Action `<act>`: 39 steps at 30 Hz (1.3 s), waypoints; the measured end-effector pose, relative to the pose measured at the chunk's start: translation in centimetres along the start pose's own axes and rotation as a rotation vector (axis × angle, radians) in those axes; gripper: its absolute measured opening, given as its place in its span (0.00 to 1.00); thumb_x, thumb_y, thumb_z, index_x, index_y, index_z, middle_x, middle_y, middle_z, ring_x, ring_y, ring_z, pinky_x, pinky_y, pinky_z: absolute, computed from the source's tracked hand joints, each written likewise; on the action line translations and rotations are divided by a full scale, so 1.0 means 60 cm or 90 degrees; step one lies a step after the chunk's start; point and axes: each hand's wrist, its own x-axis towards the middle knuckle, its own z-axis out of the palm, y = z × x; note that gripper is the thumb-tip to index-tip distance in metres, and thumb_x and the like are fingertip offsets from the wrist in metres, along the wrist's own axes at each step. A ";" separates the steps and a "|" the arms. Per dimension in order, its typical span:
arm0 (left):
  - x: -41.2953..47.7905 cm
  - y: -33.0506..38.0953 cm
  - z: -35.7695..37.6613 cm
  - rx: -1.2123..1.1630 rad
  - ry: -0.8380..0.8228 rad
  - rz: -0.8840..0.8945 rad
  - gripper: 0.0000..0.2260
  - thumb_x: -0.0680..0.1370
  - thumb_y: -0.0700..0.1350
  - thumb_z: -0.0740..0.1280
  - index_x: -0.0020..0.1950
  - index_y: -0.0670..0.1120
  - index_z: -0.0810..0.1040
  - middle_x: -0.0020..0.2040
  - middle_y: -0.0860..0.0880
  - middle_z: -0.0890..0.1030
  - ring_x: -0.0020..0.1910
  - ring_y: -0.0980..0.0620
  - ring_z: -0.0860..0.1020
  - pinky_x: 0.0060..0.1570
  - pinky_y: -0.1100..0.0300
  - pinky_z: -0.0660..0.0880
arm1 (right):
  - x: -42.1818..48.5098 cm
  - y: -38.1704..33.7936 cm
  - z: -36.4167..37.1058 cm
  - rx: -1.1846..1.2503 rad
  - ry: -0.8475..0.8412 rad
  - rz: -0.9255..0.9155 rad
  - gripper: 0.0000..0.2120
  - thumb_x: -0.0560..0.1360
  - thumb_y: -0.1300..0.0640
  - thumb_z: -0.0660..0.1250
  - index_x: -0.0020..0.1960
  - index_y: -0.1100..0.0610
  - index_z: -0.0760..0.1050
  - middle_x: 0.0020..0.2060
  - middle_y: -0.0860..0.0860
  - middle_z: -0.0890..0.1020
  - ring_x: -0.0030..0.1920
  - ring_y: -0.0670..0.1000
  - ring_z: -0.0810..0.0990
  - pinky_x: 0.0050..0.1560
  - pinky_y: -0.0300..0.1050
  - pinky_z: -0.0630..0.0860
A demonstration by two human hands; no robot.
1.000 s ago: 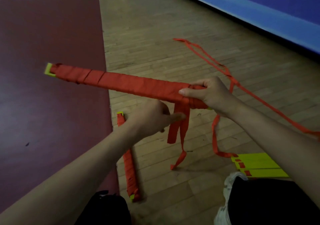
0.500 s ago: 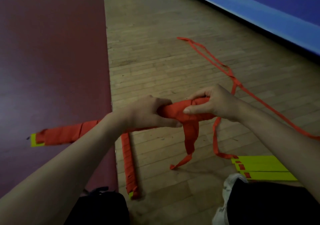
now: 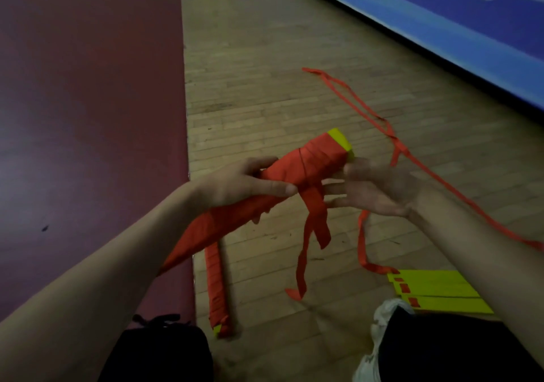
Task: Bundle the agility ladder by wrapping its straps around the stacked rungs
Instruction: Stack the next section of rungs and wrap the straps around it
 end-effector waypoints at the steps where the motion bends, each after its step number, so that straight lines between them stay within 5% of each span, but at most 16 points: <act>1: 0.001 0.000 -0.001 -0.004 0.003 -0.007 0.26 0.69 0.56 0.75 0.64 0.52 0.75 0.48 0.36 0.81 0.43 0.35 0.82 0.38 0.45 0.82 | 0.001 0.004 0.004 -0.032 0.007 0.000 0.32 0.60 0.53 0.81 0.62 0.56 0.76 0.60 0.58 0.79 0.59 0.59 0.79 0.56 0.56 0.78; 4: 0.000 -0.005 -0.007 0.002 0.014 -0.031 0.29 0.68 0.56 0.75 0.67 0.50 0.73 0.49 0.35 0.81 0.43 0.37 0.82 0.38 0.46 0.82 | 0.012 0.014 0.020 -0.125 0.095 0.012 0.27 0.63 0.67 0.76 0.60 0.53 0.77 0.58 0.58 0.81 0.59 0.56 0.80 0.60 0.55 0.77; 6: 0.003 -0.015 -0.009 -0.003 0.025 -0.055 0.35 0.68 0.57 0.77 0.71 0.48 0.70 0.48 0.35 0.81 0.43 0.37 0.82 0.37 0.47 0.81 | 0.022 0.021 0.026 -0.151 0.146 0.029 0.23 0.63 0.64 0.74 0.58 0.56 0.78 0.55 0.56 0.83 0.57 0.54 0.82 0.61 0.53 0.76; 10: 0.001 -0.018 -0.011 -0.035 0.073 -0.058 0.24 0.70 0.53 0.73 0.63 0.46 0.74 0.48 0.36 0.80 0.40 0.41 0.81 0.34 0.50 0.81 | 0.029 0.030 0.023 -0.172 0.164 0.085 0.12 0.68 0.53 0.71 0.50 0.58 0.81 0.44 0.55 0.84 0.44 0.51 0.82 0.49 0.46 0.78; 13: 0.000 -0.014 -0.007 -0.046 0.081 -0.046 0.26 0.69 0.54 0.72 0.62 0.43 0.74 0.45 0.39 0.79 0.38 0.43 0.80 0.33 0.51 0.80 | 0.030 0.030 0.023 -0.160 0.183 0.076 0.08 0.77 0.56 0.64 0.51 0.60 0.77 0.37 0.53 0.81 0.40 0.53 0.83 0.48 0.50 0.77; 17: 0.007 -0.016 -0.003 -0.037 0.082 -0.043 0.25 0.68 0.54 0.73 0.61 0.44 0.74 0.44 0.43 0.79 0.37 0.47 0.81 0.34 0.51 0.80 | 0.029 0.026 0.033 -0.121 0.239 0.050 0.11 0.81 0.58 0.57 0.45 0.61 0.74 0.32 0.55 0.80 0.28 0.52 0.80 0.36 0.47 0.80; 22: 0.007 -0.020 -0.002 -0.026 0.089 -0.052 0.23 0.72 0.51 0.72 0.62 0.42 0.74 0.46 0.41 0.79 0.38 0.46 0.81 0.33 0.51 0.80 | 0.022 0.019 0.029 -0.196 0.204 0.045 0.14 0.68 0.48 0.70 0.45 0.57 0.76 0.31 0.50 0.79 0.20 0.42 0.66 0.26 0.36 0.68; 28: 0.006 -0.019 -0.001 0.008 0.130 -0.050 0.22 0.71 0.53 0.73 0.58 0.41 0.74 0.44 0.39 0.82 0.35 0.46 0.82 0.33 0.52 0.80 | 0.022 0.028 0.019 -0.310 0.237 0.065 0.11 0.79 0.53 0.65 0.47 0.61 0.78 0.34 0.54 0.83 0.25 0.46 0.75 0.27 0.37 0.73; 32: 0.011 -0.023 0.002 0.109 0.201 -0.038 0.18 0.71 0.55 0.75 0.51 0.45 0.73 0.41 0.41 0.82 0.35 0.40 0.83 0.34 0.45 0.81 | 0.023 0.017 0.035 -0.295 0.250 0.043 0.11 0.82 0.57 0.59 0.48 0.61 0.77 0.30 0.50 0.78 0.21 0.42 0.69 0.23 0.32 0.65; 35: 0.012 -0.020 0.008 0.270 0.241 0.002 0.17 0.73 0.58 0.72 0.51 0.50 0.71 0.39 0.46 0.81 0.34 0.47 0.81 0.35 0.50 0.78 | 0.033 0.009 0.052 -0.235 0.294 0.006 0.13 0.82 0.59 0.56 0.46 0.61 0.76 0.28 0.50 0.70 0.20 0.40 0.62 0.21 0.33 0.56; 39: 0.016 -0.019 0.036 0.527 0.307 0.026 0.19 0.75 0.62 0.66 0.57 0.52 0.67 0.40 0.51 0.78 0.39 0.48 0.77 0.34 0.56 0.69 | 0.038 -0.001 0.069 -0.194 0.395 0.021 0.25 0.77 0.39 0.61 0.44 0.62 0.78 0.25 0.49 0.69 0.19 0.42 0.61 0.19 0.34 0.56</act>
